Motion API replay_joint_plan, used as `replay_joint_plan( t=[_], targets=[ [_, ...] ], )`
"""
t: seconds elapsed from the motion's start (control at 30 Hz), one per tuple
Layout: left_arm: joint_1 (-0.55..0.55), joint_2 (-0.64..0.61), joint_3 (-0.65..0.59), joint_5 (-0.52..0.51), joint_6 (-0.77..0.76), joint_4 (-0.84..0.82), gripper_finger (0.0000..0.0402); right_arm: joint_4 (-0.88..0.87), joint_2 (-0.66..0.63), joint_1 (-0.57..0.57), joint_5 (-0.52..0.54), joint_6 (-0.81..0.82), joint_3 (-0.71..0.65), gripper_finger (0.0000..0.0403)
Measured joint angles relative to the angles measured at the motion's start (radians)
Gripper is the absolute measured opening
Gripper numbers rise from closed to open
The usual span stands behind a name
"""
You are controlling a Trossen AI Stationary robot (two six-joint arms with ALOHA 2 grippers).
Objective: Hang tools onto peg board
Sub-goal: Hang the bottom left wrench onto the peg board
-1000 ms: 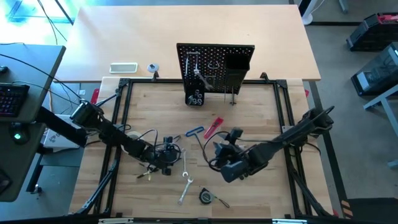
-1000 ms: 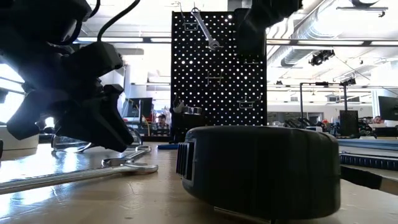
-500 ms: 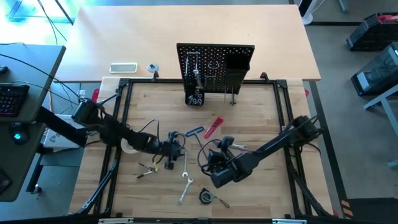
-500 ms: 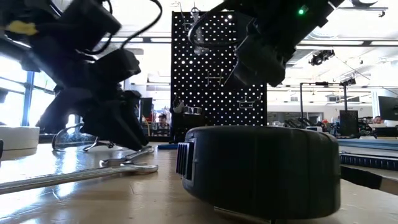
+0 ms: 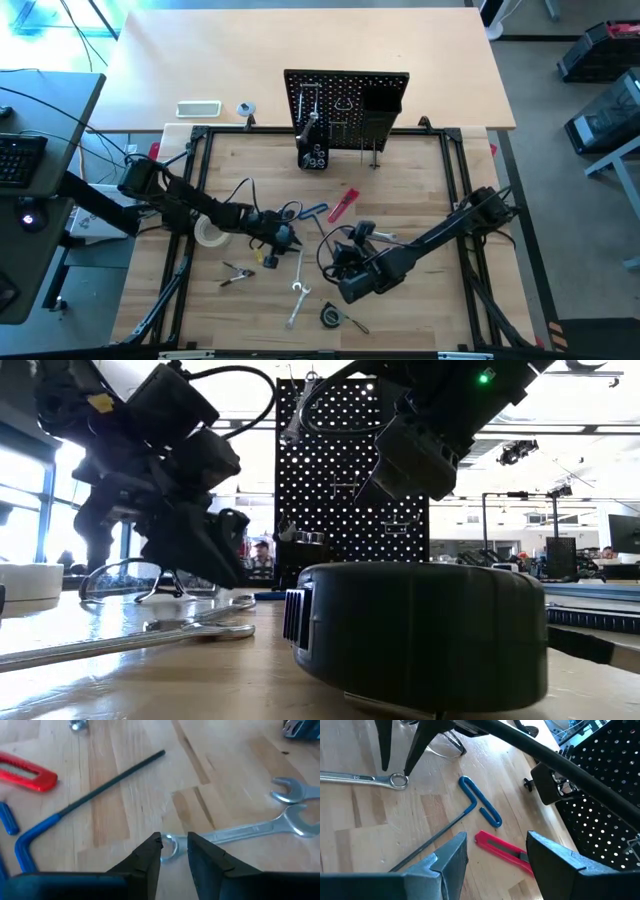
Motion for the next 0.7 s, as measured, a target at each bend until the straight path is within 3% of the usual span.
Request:
replay_joint_plan(
  t=[0.4, 0.7],
  targets=[
    [0.040, 0.000, 0.000, -0.019, 0.033, 0.026, 0.0058, 0.009, 0.000, -0.008, 0.000, -0.001, 0.000, 0.0197],
    [0.049, 0.000, 0.000, 0.044, 0.042, 0.023, 0.0058, 0.017, 0.000, -0.008, 0.000, -0.001, 0.000, 0.0197]
  ],
)
